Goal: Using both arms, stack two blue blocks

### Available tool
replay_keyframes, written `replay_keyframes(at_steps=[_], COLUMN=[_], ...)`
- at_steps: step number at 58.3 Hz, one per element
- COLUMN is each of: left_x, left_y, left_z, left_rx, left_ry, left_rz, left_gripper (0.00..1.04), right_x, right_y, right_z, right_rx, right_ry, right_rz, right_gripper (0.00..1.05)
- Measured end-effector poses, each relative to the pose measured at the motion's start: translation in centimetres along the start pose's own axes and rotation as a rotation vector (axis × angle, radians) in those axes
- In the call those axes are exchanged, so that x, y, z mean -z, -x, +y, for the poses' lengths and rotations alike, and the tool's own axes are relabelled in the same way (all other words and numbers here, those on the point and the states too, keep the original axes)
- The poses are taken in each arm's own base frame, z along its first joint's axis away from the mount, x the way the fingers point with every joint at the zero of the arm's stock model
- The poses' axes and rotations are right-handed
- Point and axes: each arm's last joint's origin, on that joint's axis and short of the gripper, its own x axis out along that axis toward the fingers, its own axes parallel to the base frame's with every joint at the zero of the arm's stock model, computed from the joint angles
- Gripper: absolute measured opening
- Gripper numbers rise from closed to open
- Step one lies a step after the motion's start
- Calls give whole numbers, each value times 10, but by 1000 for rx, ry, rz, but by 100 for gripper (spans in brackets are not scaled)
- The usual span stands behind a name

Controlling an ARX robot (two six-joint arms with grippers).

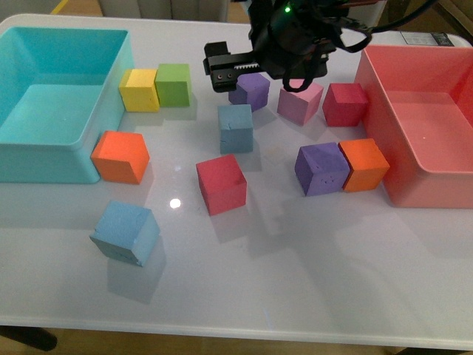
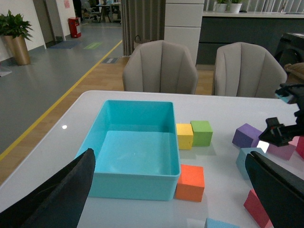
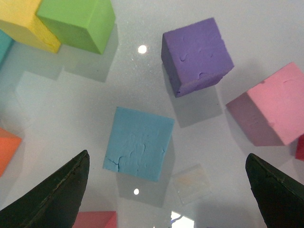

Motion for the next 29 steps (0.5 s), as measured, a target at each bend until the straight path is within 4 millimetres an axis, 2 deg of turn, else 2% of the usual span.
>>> replay_keyframes(at_steps=[12, 20, 24, 29], left_x=[0, 0, 0, 0], left_y=[0, 0, 0, 0], left_z=[0, 0, 0, 0], left_rx=[0, 0, 1, 0], left_ry=[0, 0, 0, 0], left_rz=[0, 0, 0, 0], left_gripper=[96, 96, 96, 96], right_x=[11, 29, 40, 64], right_y=[70, 125, 143, 163], right_z=[-16, -30, -39, -53], right_rx=[-31, -28, 192, 310], right_ry=[17, -6, -69, -142], right_rz=[-146, -237, -469, -655], right_gripper=[96, 95, 83, 70])
